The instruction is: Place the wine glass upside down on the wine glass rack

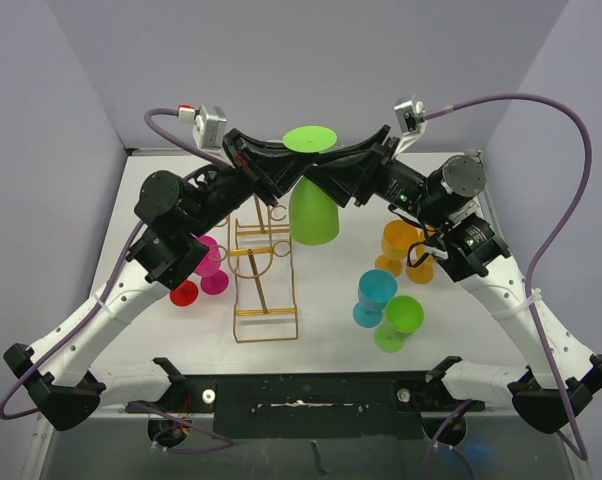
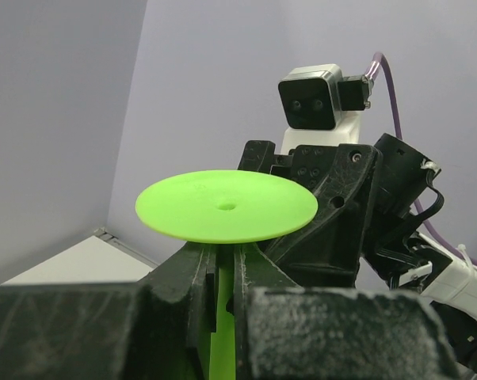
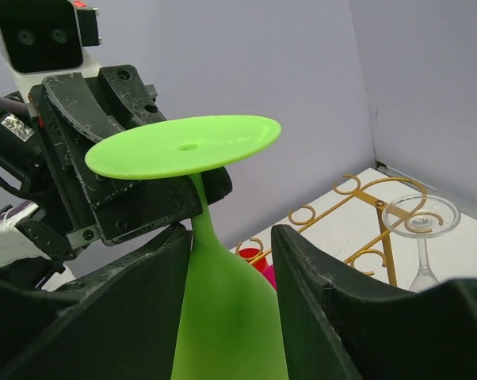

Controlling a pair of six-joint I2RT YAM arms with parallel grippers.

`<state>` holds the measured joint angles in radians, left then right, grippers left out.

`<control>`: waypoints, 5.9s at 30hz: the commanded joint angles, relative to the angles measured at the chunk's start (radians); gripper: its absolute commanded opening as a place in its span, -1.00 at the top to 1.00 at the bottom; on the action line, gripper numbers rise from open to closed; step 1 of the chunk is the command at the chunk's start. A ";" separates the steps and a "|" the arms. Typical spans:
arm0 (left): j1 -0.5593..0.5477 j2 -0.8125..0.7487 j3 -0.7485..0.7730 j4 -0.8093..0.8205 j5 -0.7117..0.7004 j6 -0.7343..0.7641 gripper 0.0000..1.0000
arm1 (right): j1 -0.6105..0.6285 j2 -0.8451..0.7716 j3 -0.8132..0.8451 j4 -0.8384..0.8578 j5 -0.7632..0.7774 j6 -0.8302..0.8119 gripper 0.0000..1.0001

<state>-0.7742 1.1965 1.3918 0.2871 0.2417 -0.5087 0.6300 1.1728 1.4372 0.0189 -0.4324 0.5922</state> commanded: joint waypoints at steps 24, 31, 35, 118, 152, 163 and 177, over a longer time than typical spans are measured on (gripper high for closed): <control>-0.003 -0.038 0.021 0.037 0.154 -0.195 0.91 | -0.005 0.008 0.007 0.138 -0.121 0.061 1.00; -0.002 -0.057 0.009 0.016 0.136 -0.179 0.53 | -0.007 -0.026 -0.038 0.195 -0.072 0.030 1.00; -0.002 -0.062 0.008 0.002 0.123 -0.171 0.45 | -0.008 -0.039 -0.061 0.230 -0.055 0.029 1.00; 0.004 -0.443 -0.209 -0.683 -0.956 0.085 -0.17 | -0.015 0.268 -0.190 0.249 -0.038 -0.552 1.00; 0.005 -0.431 -0.178 -0.716 -0.910 0.081 -0.18 | -0.004 0.372 -0.096 0.198 -0.115 -0.554 0.86; 0.004 -0.408 -0.161 -0.724 -0.848 0.091 -0.18 | -0.004 0.332 -0.159 0.231 -0.085 -0.506 0.36; 0.004 -0.396 -0.141 -0.698 -0.707 0.095 -0.21 | -0.016 0.090 -0.350 0.185 0.177 -0.437 -0.32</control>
<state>-0.7708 0.8043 1.1988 -0.4603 -0.5400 -0.4305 0.6163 1.3739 1.1313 0.1776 -0.3695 0.1234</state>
